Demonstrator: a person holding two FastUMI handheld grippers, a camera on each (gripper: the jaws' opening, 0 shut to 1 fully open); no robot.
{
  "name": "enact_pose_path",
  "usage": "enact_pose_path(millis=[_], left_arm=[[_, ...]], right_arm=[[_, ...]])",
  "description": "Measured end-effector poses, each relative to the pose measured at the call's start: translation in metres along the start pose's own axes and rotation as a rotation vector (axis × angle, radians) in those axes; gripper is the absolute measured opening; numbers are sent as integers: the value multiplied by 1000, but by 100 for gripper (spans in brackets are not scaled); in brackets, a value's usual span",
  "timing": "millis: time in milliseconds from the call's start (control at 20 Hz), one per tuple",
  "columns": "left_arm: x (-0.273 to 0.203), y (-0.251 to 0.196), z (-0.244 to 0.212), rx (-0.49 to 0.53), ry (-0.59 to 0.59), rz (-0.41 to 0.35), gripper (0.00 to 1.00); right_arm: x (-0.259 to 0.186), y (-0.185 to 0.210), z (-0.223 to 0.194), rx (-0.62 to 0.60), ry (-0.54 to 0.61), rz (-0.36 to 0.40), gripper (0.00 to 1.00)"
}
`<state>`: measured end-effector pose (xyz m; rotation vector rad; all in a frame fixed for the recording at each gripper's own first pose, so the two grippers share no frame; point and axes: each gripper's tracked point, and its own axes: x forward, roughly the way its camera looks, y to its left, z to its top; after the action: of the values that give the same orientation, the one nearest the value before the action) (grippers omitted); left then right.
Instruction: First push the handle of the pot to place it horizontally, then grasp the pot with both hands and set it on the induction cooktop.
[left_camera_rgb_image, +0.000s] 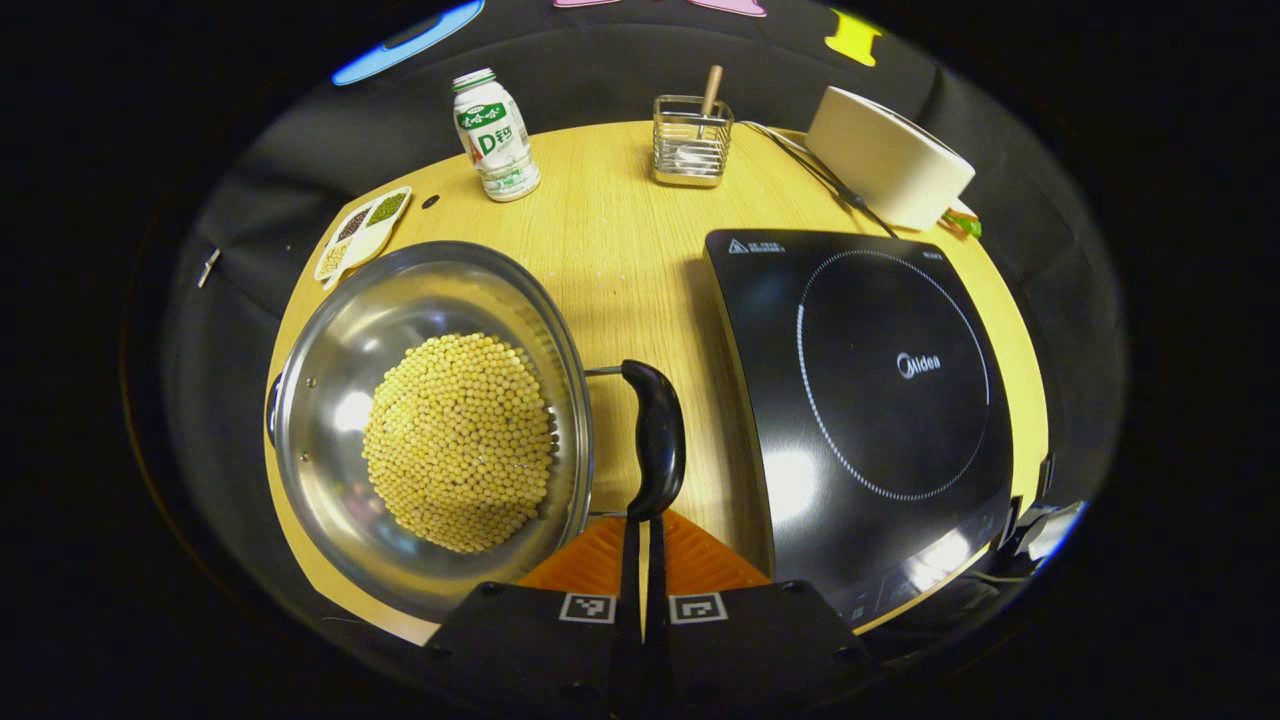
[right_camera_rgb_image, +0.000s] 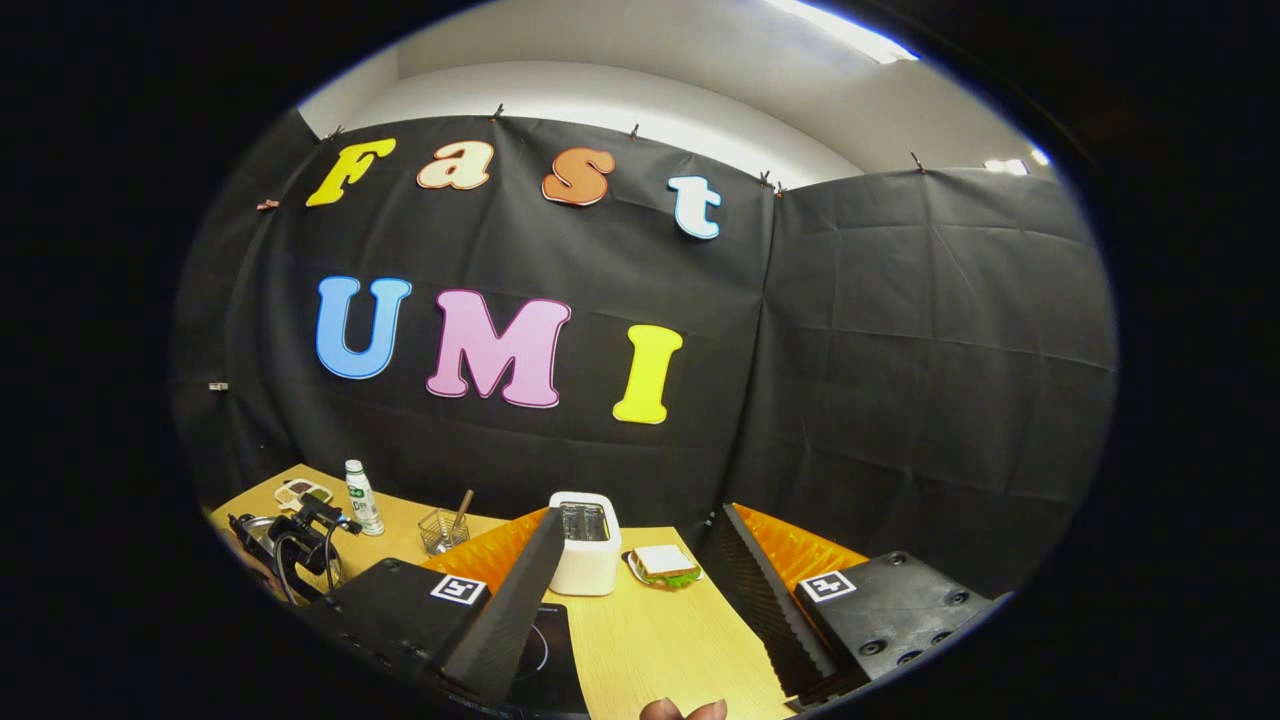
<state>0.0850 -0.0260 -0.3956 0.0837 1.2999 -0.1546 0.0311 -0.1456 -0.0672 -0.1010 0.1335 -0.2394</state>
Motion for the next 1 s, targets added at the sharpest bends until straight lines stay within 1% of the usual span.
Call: enact_pose_path(millis=[100,250,350,450,600,750,850,950,1000], left_arm=[[4,1,10,-2,-6,1,5],[6,1,17,16,-18,10,5],[1,-12,15,14,-41,-39,5],[-12,-19,14,33,-81,-78,5],[-40,-25,19,49,-187,-126,8],[-82,-16,30,13,-318,-139,62],[-111,-4,38,-20,-407,-142,98],[-137,15,44,-44,-488,-143,95],[-146,30,45,-50,-512,-126,94]], right_arm=[[0,2,-1,-5,7,-5,96],[-2,9,-2,-17,14,-3,98],[-4,19,-1,-18,20,9,98],[-6,32,0,-8,25,31,97],[-11,57,-2,-6,31,72,98],[-17,86,-1,-13,29,120,98],[-21,112,-3,4,39,172,98],[-27,143,-9,38,69,244,98],[-30,156,-12,53,83,273,98]])
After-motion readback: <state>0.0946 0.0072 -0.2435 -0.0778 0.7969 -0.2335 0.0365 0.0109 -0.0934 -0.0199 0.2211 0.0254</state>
